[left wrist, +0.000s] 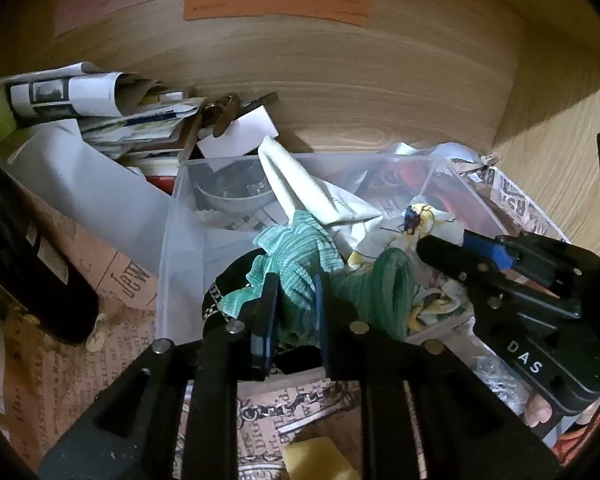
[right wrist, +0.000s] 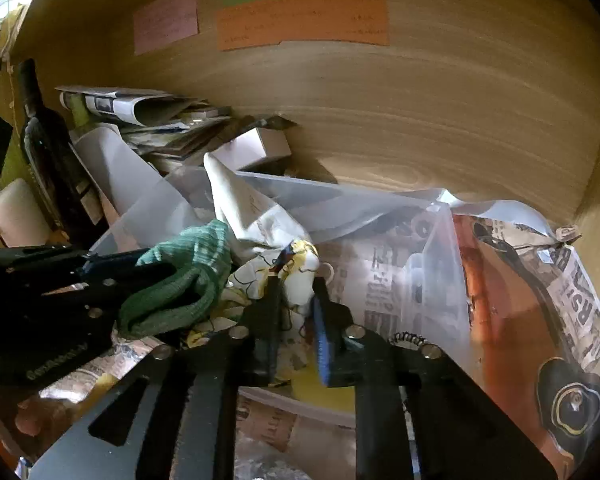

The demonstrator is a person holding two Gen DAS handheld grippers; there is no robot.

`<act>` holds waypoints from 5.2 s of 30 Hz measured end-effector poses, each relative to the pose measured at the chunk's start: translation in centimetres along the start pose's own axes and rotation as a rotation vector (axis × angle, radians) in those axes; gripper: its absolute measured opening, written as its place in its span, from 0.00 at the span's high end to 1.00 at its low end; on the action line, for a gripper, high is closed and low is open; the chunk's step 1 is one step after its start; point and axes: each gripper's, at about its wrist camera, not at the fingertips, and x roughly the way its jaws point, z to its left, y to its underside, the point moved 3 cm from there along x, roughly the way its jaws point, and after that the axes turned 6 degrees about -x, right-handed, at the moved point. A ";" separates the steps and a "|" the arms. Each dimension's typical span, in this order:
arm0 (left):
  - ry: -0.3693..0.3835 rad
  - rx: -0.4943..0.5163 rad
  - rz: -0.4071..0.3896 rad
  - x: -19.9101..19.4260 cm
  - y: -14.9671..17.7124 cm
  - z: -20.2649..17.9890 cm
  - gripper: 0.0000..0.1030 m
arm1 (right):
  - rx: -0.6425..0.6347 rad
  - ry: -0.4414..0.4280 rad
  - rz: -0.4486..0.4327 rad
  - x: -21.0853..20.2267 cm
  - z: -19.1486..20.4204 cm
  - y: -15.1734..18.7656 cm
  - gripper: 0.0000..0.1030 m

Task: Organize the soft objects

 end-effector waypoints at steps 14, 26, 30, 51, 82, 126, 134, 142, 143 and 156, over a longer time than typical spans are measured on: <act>0.030 -0.014 -0.175 -7.3 -0.4 0.1 0.36 | 0.007 -0.016 -0.147 -6.2 -0.2 -1.1 0.26; 0.003 -0.043 -0.243 -11.7 1.9 1.6 0.07 | -0.049 -0.004 -0.154 -9.6 1.0 2.2 0.14; -0.009 -0.036 -0.181 -10.7 3.8 1.7 0.06 | -0.033 -0.026 -0.096 -8.9 1.1 4.3 0.14; -0.014 -0.043 0.041 -4.0 10.8 0.8 0.36 | 0.041 -0.132 0.144 -4.0 1.0 10.3 0.30; 0.037 0.008 -0.295 -12.9 3.0 -0.3 0.64 | 0.010 -0.044 -0.230 -12.3 -0.2 2.0 0.69; 0.019 -0.060 -0.133 -4.6 -0.4 1.8 0.41 | 0.027 0.056 -0.042 -2.5 -2.7 0.1 0.47; 0.023 -0.025 -0.279 -10.0 -0.7 0.1 0.41 | -0.004 0.052 -0.196 -8.7 -1.0 -1.3 0.41; 0.059 0.006 -0.422 -15.8 -0.5 -1.4 0.33 | -0.025 0.063 -0.351 -14.4 0.7 -1.9 0.25; 0.062 0.008 -0.430 -16.2 -0.4 -1.5 0.31 | -0.030 0.070 -0.368 -15.0 0.9 -1.9 0.22; 0.042 0.037 -0.552 -20.1 0.9 -3.0 0.08 | -0.045 0.102 -0.482 -19.0 2.3 -1.3 0.01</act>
